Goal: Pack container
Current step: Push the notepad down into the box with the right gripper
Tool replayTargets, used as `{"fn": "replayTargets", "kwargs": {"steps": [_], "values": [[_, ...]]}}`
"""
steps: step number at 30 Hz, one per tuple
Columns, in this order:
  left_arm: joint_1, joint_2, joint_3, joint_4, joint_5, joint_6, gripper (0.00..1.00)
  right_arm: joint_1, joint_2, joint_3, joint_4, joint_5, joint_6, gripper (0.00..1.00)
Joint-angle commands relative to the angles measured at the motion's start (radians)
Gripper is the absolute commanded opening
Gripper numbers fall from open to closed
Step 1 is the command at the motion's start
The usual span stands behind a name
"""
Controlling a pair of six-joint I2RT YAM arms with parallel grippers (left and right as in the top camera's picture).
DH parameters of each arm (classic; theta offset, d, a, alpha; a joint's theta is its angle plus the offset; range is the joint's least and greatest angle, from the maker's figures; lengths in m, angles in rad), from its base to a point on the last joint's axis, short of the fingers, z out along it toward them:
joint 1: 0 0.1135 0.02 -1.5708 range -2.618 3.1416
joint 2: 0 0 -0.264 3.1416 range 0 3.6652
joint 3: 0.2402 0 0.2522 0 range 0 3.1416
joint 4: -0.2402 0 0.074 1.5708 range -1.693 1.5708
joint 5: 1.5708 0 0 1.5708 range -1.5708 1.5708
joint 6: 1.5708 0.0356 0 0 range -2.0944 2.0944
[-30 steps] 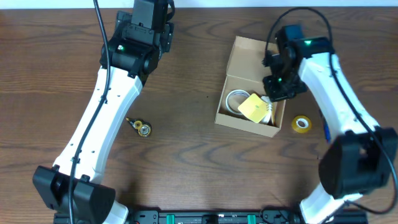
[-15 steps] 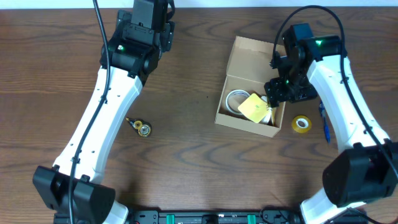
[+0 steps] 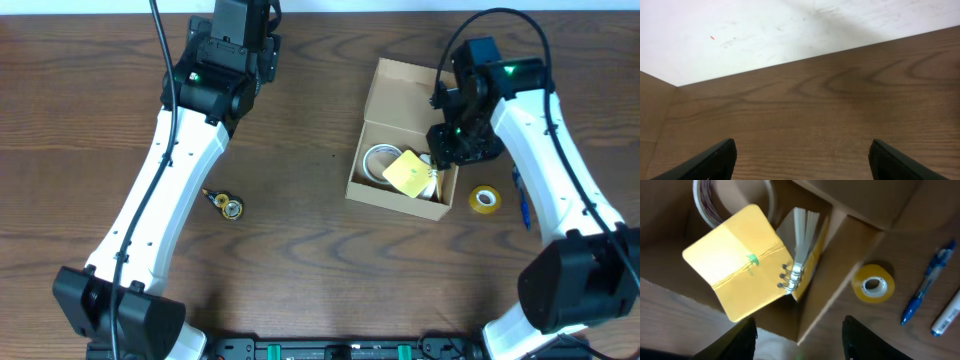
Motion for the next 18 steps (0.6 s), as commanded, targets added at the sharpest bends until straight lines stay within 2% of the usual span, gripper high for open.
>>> {"fn": "replayTargets", "kwargs": {"steps": [1, 6, 18], "values": [[0.003, -0.014, 0.023, 0.0, 0.009, -0.013, 0.85, 0.01, 0.007, -0.038, 0.02, -0.011, 0.003, 0.53], [0.003, -0.014, 0.023, 0.0, 0.032, -0.016, 0.85, 0.011, 0.007, -0.062, 0.059, -0.024, 0.01, 0.48], [0.003, -0.014, 0.023, 0.001, 0.032, -0.017, 0.85, 0.048, 0.007, -0.195, 0.151, -0.03, 0.031, 0.49]]}}
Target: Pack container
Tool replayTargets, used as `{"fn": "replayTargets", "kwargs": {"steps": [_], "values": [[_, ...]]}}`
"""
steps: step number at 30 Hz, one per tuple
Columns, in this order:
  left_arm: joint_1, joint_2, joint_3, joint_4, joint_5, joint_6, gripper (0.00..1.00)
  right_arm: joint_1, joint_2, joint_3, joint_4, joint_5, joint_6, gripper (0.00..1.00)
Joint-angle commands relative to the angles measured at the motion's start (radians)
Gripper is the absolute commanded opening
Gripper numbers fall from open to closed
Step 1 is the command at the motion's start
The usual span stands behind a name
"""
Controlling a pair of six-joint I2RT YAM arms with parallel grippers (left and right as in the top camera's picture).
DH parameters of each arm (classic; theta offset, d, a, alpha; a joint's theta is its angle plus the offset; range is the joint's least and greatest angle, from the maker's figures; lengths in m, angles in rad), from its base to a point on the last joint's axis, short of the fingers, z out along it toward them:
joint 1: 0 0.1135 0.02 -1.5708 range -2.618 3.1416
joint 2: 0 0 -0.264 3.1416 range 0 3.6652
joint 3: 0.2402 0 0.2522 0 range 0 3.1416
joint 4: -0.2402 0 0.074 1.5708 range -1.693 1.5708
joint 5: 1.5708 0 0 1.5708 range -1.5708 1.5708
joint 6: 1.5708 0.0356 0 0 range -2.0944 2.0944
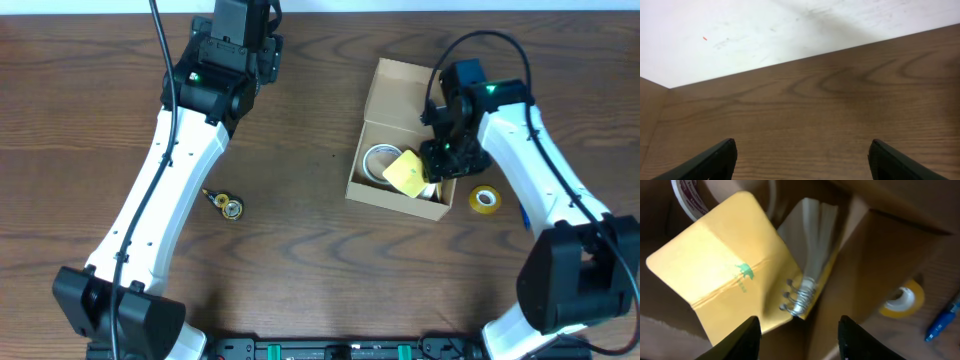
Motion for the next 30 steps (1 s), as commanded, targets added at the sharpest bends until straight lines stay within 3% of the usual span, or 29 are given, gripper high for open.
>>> {"fn": "replayTargets", "kwargs": {"steps": [1, 12, 16, 20, 30], "values": [[0.003, -0.014, 0.023, 0.0, 0.004, -0.016, 0.85, 0.03, 0.007, -0.034, 0.019, -0.011, 0.028, 0.5], [0.003, -0.014, 0.023, 0.0, 0.004, -0.016, 0.85, 0.069, 0.007, -0.058, 0.06, -0.01, 0.054, 0.49], [0.003, -0.014, 0.023, 0.0, 0.004, -0.016, 0.85, 0.068, 0.007, -0.058, 0.044, 0.033, 0.054, 0.68], [0.003, -0.014, 0.023, 0.002, 0.004, -0.016, 0.85, 0.057, 0.007, -0.058, 0.013, 0.082, 0.054, 0.79], [0.003, -0.014, 0.023, 0.005, 0.004, -0.016, 0.85, 0.003, 0.007, -0.059, 0.007, 0.095, 0.054, 0.66]]}}
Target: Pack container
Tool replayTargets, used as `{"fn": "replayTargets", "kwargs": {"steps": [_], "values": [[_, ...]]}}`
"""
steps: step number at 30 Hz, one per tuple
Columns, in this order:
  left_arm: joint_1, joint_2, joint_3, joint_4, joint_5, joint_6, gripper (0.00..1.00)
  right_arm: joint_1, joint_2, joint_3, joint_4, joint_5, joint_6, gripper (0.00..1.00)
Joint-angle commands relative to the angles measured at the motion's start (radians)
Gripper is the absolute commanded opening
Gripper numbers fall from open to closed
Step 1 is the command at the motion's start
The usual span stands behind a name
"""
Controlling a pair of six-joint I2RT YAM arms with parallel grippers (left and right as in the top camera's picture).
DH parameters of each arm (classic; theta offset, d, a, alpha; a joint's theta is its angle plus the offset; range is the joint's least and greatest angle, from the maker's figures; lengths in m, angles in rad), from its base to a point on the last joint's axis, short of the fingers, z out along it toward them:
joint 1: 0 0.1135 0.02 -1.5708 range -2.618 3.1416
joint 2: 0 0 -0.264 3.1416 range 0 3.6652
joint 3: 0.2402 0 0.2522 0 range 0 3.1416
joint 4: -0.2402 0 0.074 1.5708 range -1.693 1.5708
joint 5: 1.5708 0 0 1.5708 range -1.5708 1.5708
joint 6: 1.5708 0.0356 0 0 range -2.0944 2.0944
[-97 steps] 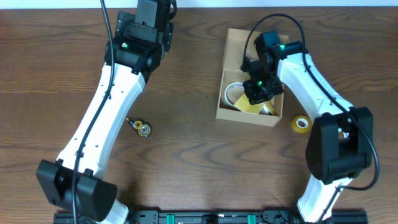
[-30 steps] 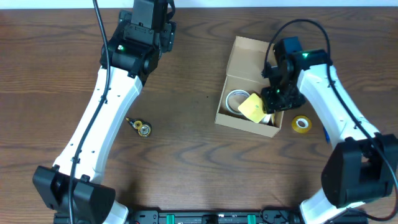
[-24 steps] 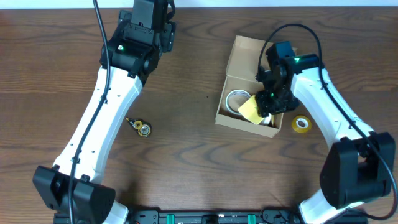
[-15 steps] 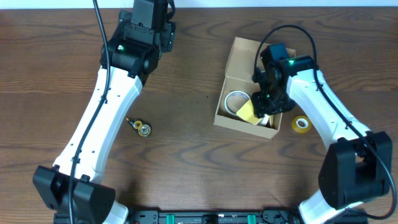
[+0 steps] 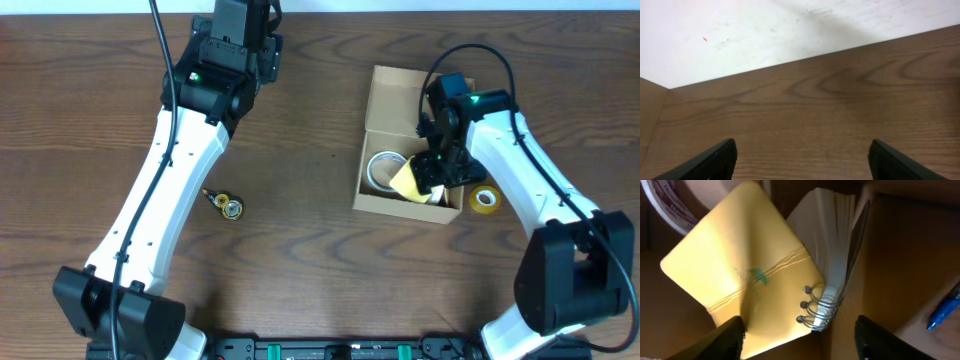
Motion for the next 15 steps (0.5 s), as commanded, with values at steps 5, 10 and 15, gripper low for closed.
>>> {"fn": "replayTargets", "kwargs": {"steps": [5, 10, 15], "values": [[0.003, -0.014, 0.023, 0.001, 0.003, -0.015, 0.85, -0.035, 0.007, -0.008, 0.003, 0.019, 0.003, 0.61], [0.003, -0.014, 0.023, 0.0, 0.003, -0.015, 0.85, -0.069, 0.007, -0.011, 0.004, 0.019, 0.003, 0.62], [0.003, -0.014, 0.023, 0.0, 0.003, -0.015, 0.85, -0.113, 0.007, -0.011, 0.011, 0.019, 0.003, 0.6]]}}
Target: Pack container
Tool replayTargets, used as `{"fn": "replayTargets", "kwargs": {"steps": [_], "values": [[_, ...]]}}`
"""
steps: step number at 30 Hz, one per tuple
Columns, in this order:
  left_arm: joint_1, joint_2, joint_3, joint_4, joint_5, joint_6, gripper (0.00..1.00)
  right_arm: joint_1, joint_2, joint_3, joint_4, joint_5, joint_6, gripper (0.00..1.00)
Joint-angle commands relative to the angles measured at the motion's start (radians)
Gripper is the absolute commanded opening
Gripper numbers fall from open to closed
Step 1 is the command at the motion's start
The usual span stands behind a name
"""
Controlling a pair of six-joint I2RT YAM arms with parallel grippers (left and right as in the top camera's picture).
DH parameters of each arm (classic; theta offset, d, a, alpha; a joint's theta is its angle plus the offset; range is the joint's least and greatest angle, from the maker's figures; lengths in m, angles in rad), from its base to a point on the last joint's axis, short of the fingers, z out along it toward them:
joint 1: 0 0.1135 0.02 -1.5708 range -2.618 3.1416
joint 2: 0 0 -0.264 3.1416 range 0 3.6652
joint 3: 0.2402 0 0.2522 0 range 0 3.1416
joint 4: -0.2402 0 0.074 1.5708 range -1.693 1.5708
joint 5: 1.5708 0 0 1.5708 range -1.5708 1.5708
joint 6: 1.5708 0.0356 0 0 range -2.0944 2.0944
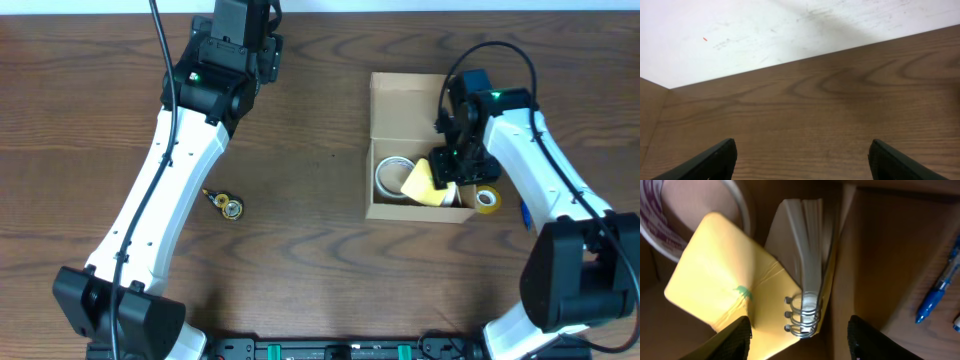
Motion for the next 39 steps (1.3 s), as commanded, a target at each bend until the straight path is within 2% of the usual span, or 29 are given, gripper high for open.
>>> {"fn": "replayTargets", "kwargs": {"steps": [1, 5, 10, 15, 20, 30, 39], "values": [[0.003, -0.014, 0.023, 0.0, 0.003, -0.015, 0.85, -0.037, 0.007, -0.008, 0.005, 0.015, 0.004, 0.59], [0.003, -0.014, 0.023, 0.0, 0.003, -0.015, 0.85, -0.073, 0.007, -0.008, 0.008, -0.013, 0.004, 0.47], [0.003, -0.014, 0.023, 0.0, 0.003, -0.015, 0.85, -0.072, 0.007, -0.008, 0.009, -0.035, 0.003, 0.48], [0.003, -0.014, 0.023, 0.0, 0.003, -0.015, 0.85, -0.071, 0.007, -0.009, 0.008, -0.087, 0.003, 0.55], [0.003, -0.014, 0.023, 0.0, 0.004, -0.016, 0.85, -0.054, 0.007, -0.01, 0.011, -0.103, 0.003, 0.45], [0.003, -0.014, 0.023, 0.001, 0.004, -0.016, 0.85, -0.047, 0.007, -0.053, 0.048, -0.103, 0.003, 0.41], [0.003, -0.014, 0.023, 0.002, 0.004, -0.016, 0.85, -0.047, 0.007, -0.133, 0.106, -0.107, 0.004, 0.31]]}}
